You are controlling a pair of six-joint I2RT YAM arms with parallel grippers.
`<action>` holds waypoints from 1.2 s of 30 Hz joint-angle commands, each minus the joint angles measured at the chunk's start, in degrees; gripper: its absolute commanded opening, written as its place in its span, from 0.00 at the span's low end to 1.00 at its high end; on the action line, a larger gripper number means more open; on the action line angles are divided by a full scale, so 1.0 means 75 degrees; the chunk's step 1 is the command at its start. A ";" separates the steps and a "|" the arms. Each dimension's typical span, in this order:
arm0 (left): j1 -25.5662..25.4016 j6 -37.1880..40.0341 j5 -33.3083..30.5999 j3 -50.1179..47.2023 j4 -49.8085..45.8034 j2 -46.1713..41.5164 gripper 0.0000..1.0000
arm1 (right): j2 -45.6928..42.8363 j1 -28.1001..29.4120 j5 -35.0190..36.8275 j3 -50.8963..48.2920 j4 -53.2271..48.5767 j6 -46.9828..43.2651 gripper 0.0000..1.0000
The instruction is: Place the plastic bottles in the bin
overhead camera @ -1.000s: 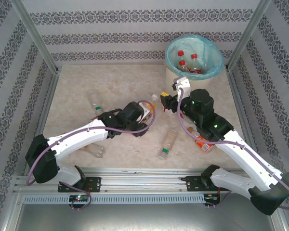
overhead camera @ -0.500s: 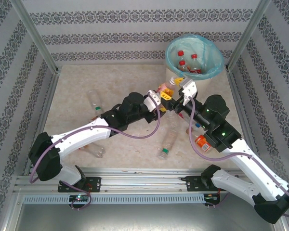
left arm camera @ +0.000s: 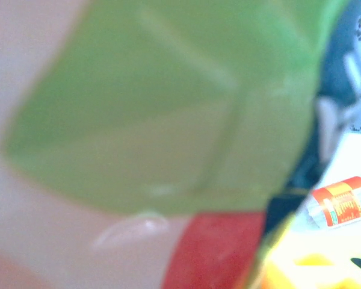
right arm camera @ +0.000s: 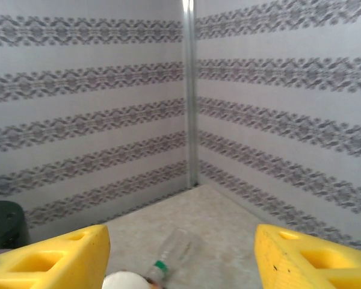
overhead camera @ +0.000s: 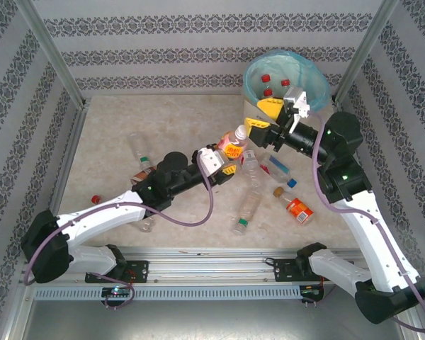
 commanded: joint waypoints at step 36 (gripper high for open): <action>-0.0068 0.0591 -0.0678 -0.0414 0.0916 -0.0823 0.00 | 0.1011 0.1166 -0.0813 0.1387 -0.2302 -0.1651 0.32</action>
